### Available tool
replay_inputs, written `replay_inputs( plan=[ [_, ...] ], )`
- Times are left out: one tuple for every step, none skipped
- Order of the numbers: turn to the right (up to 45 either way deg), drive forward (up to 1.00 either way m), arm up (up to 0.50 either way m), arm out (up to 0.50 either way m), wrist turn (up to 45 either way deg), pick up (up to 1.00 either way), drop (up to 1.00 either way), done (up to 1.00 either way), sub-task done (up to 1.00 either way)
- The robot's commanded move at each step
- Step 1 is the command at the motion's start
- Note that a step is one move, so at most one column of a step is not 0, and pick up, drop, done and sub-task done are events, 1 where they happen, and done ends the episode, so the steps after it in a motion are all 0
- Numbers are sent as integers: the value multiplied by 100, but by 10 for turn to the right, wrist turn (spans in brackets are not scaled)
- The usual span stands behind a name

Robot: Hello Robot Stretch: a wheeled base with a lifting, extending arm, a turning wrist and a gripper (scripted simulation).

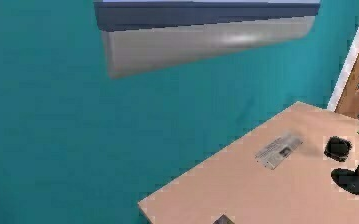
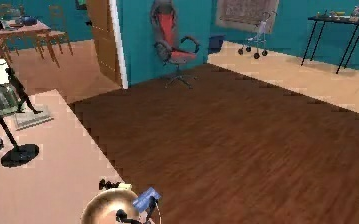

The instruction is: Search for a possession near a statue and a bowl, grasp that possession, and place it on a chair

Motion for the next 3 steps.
replay_inputs(
  plan=[
    [-210,0,0,0,0,0,0,0,0],
    [450,0,0,0,0,0,0,0,0],
    [450,0,0,0,0,0,0,0,0]
  ],
)
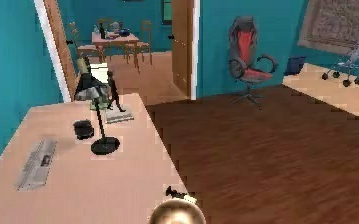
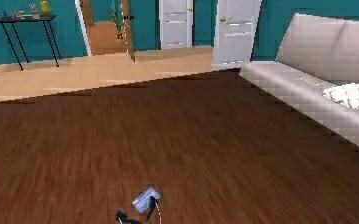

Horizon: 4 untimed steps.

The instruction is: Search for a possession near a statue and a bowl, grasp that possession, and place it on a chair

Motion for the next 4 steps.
replay_inputs(
  plan=[
    [450,0,0,0,0,0,0,0,0],
    [240,0,0,0,0,0,0,0,0],
    [0,100,0,0,0,0,0,0,0],
    [0,100,0,0,0,0,0,0,0]
  ],
)
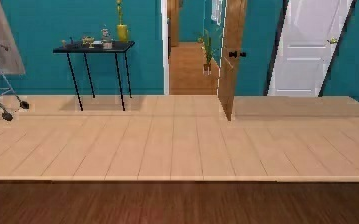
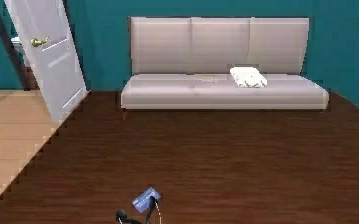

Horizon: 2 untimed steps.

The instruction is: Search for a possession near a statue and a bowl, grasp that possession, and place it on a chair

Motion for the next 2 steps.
replay_inputs(
  plan=[
    [0,100,0,0,0,0,0,0,0],
    [0,100,0,0,0,0,0,0,0]
  ],
)
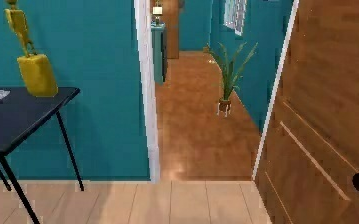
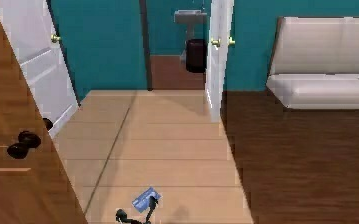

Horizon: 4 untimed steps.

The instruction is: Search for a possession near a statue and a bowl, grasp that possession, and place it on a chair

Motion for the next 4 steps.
replay_inputs(
  plan=[
    [0,100,0,0,0,0,0,0,0],
    [90,0,0,0,0,0,0,0,0],
    [0,25,0,0,0,0,0,0,0],
    [-60,0,0,0,0,0,0,0,0]
  ],
)
